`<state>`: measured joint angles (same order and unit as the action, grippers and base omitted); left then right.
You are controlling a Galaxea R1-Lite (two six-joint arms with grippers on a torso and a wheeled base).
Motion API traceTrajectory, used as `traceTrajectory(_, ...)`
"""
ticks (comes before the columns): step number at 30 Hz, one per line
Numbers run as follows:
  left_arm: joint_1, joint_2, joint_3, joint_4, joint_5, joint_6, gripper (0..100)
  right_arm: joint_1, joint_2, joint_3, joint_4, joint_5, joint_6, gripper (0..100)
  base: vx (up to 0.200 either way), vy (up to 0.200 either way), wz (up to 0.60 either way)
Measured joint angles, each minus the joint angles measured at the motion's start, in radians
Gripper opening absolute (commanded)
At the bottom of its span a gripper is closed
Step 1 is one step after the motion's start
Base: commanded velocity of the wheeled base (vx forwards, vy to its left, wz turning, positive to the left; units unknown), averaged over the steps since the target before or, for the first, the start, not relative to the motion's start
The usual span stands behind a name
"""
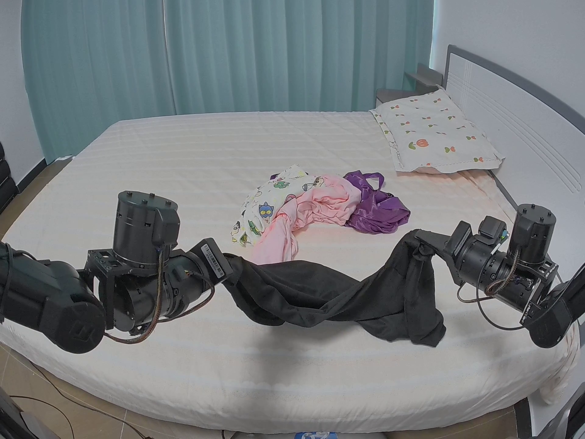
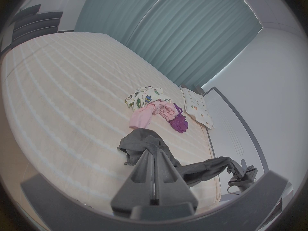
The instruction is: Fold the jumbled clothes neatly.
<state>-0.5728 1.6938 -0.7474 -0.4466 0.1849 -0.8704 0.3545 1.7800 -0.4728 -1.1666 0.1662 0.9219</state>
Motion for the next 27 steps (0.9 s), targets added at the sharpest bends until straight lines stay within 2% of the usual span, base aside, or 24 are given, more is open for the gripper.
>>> traceTrajectory(18, -0.048, -0.029, 0.026, 0.005, 0.007, 0.010, 0, 0.015, 0.002, 0.008, 0.000, -0.006, 0.000, 0, 0.000, 0.000, 0.00)
traceTrajectory(27, -0.033, -0.038, 0.033, 0.003, 0.003, 0.004, 0, 0.033, -0.002, 0.004, 0.000, -0.036, -0.003, 0, 0.000, 0.200, 0.00)
